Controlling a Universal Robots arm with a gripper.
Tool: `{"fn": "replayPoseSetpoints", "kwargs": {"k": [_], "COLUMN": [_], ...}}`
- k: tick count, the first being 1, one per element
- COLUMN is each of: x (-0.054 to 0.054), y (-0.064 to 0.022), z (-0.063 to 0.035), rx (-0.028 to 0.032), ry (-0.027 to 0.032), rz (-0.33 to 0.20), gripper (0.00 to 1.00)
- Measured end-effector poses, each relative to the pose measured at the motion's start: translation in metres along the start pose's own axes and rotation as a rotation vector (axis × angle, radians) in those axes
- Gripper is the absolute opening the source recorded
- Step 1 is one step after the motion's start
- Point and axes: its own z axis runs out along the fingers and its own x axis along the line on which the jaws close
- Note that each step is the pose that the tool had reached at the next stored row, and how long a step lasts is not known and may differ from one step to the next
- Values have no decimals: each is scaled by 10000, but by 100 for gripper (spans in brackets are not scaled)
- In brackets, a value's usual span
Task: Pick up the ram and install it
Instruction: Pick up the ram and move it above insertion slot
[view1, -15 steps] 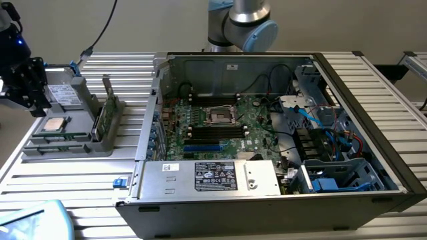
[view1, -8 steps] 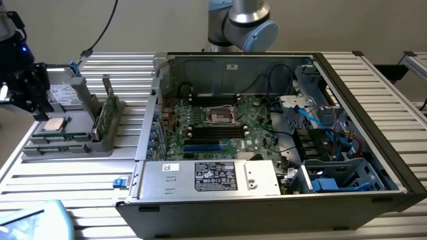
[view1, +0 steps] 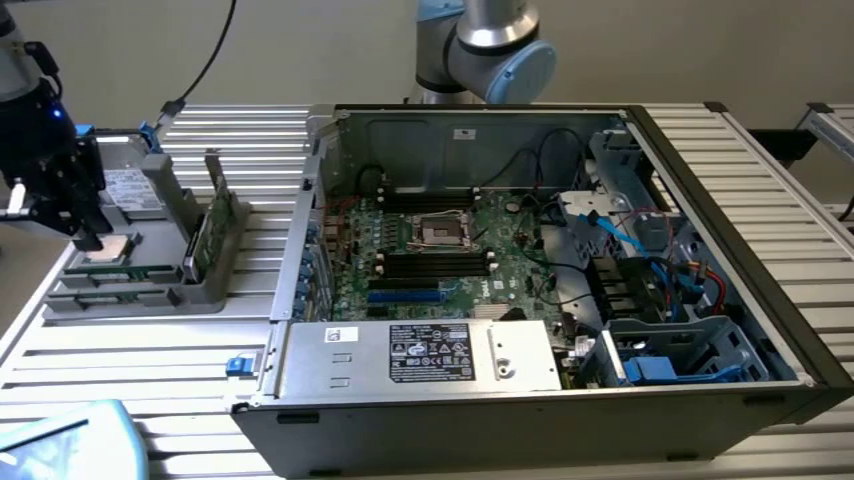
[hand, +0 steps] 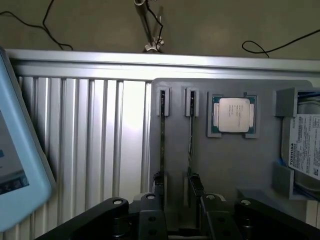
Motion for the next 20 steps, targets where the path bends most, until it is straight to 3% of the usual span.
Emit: {"fn": "replayPoseSetpoints", "kwargs": {"k": [20], "x": [16], "y": [52], "z": [364], "rx": [15], "ry": [-9], "rz": [1], "gripper": [33]}}
